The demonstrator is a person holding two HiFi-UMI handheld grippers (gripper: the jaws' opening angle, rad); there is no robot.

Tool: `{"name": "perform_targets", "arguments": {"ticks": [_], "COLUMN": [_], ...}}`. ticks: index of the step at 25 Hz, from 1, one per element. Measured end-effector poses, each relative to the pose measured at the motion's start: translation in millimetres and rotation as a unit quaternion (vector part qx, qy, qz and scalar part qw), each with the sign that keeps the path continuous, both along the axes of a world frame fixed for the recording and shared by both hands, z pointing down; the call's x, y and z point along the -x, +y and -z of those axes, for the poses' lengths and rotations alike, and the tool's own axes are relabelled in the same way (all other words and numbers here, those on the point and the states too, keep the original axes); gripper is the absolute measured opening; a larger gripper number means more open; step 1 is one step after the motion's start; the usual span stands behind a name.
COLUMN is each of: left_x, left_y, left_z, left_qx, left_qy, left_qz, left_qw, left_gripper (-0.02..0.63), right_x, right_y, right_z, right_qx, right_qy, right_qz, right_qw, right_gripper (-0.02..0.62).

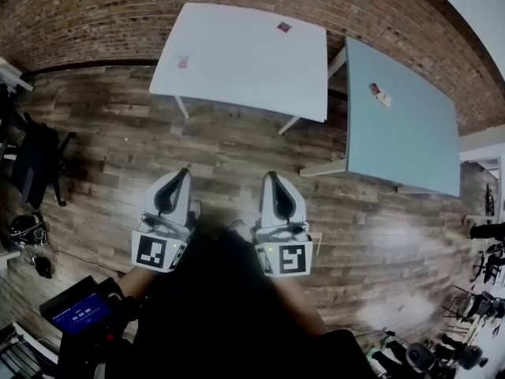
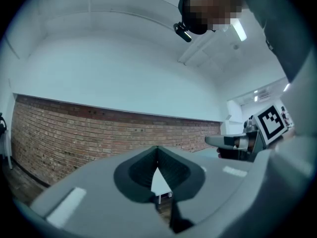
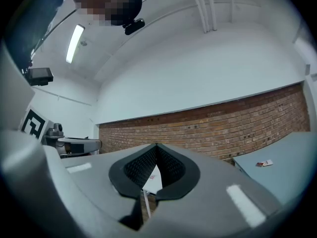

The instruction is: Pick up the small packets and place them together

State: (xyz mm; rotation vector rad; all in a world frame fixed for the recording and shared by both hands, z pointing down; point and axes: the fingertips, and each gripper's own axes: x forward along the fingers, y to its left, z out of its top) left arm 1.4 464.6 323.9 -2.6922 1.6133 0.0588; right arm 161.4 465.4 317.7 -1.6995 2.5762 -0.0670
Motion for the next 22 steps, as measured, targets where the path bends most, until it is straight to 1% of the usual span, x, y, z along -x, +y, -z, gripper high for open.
{"name": "perform_targets", "arguments": {"ticks": [3, 6, 9, 12, 17, 20, 22], "left_x": [-6.1, -13.0, -20.8, -23.2, -20.4, -19.6, -15.0], "left_y": [10.3, 14.5, 11.8, 5.6, -28.9, -65.7, -96.5], "left_z": [-3.8, -8.1, -13.1, -13.2, -21.0, -30.9, -35.3], "left_qx": [-0.006, 0.003, 0.013, 0.006, 0.007, 0.008, 0.009], "left_qy": [-0.001, 0.007, 0.012, 0.007, 0.015, 0.014, 0.012], "left_qz": [0.021, 0.04, 0.047, 0.047, 0.057, 0.046, 0.034], "left_qw": [0.9998, 0.9992, 0.9987, 0.9988, 0.9982, 0.9988, 0.9993], "left_gripper": [0.0, 0.0, 0.0, 0.0, 0.0, 0.0, 0.0], "right_x": [-10.5, -21.5, -31.5, -32.0, -27.1, -24.9, -20.1], "right_y": [11.8, 18.1, 15.6, 10.7, -19.1, -54.0, -83.8], "right_z": [-8.9, -14.9, -17.9, -19.2, -26.5, -31.2, -27.9], "right_qx": [0.002, 0.009, 0.014, 0.011, 0.012, 0.02, 0.018], "right_qy": [-0.004, -0.001, 0.004, 0.004, 0.018, 0.008, 0.0], "right_qz": [0.011, 0.02, 0.024, 0.037, 0.046, 0.04, 0.033], "right_qw": [1.0, 1.0, 1.0, 0.999, 0.999, 0.999, 0.999], "right_gripper": [0.002, 0.002, 0.002, 0.002, 0.002, 0.002, 0.002]}}
